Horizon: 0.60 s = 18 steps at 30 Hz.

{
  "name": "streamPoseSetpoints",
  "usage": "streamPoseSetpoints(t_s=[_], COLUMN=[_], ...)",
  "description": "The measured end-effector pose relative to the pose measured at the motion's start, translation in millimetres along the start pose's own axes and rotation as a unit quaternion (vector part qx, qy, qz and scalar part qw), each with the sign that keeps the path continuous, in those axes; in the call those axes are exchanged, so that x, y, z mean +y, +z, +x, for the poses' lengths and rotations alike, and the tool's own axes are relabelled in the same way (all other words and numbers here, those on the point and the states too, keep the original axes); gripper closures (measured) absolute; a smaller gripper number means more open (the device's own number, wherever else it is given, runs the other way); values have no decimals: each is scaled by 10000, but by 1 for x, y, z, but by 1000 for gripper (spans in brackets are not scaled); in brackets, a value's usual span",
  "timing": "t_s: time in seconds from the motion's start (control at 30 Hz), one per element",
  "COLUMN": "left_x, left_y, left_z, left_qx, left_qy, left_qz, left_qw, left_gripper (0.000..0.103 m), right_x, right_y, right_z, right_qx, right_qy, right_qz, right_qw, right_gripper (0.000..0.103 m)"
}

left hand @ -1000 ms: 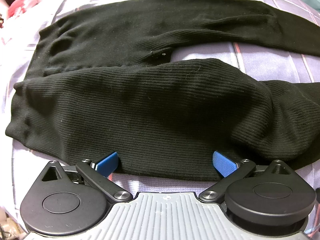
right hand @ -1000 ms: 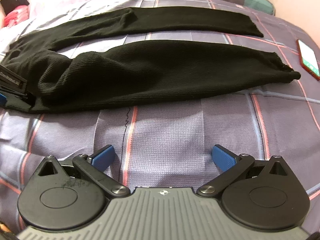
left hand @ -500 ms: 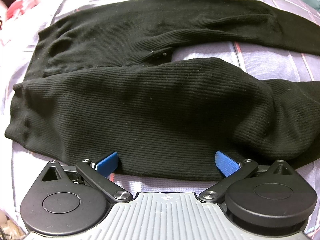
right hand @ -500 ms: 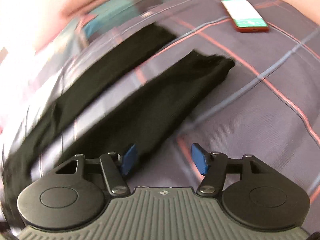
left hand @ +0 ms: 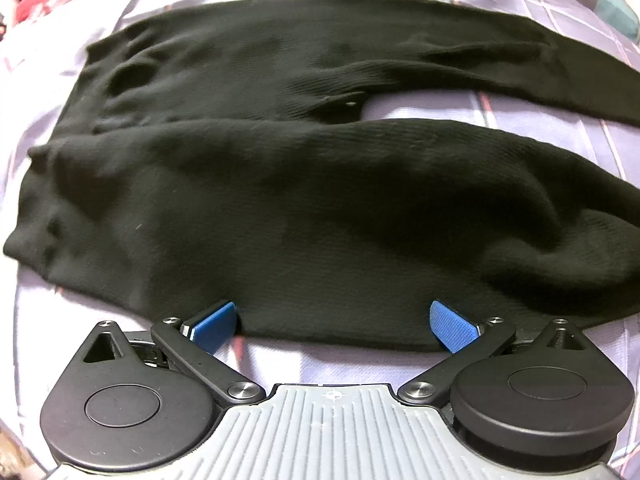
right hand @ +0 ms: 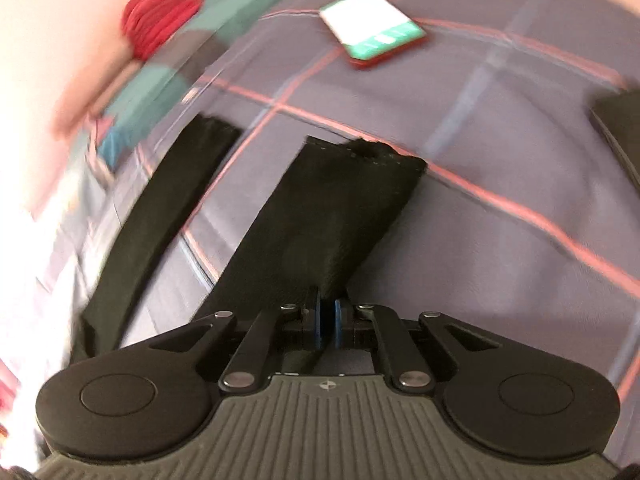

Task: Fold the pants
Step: 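Close the right gripper on the black pant leg cuffs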

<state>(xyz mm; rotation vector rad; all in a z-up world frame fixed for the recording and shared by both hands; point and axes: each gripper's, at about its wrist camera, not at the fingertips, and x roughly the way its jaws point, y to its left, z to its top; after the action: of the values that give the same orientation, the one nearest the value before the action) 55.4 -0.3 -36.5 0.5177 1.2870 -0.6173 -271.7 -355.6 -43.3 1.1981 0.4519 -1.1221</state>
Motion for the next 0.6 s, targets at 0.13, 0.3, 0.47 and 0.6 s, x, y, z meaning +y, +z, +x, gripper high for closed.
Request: streamPoseSetpoints(t_s=[0.13,0.3,0.47,0.6], left_x=[16,35,59,79], left_y=[-4,-2,8,12], left_z=[-11,-21,-17,-20], left_qx=[-93,-325,-395,-503], left_qy=[-44,249,475,526], left_qz=[-235,-385,-619,-790], left_qw=[9997,9984,9962,9942], left_gripper=[0,0,0,0], right_x=[39,126,180,203], right_y=[-19,-130,-267,-321], right_z=[-24,-65,-63,-30], right_qx=[-733,-1040,49,155], right_qy=[-794,677,2132,2029], right_qz=[-1195,-4959,-7424,-8119], right_qw=[9869,8595,6351,5472], right_gripper=[53,34,48,61])
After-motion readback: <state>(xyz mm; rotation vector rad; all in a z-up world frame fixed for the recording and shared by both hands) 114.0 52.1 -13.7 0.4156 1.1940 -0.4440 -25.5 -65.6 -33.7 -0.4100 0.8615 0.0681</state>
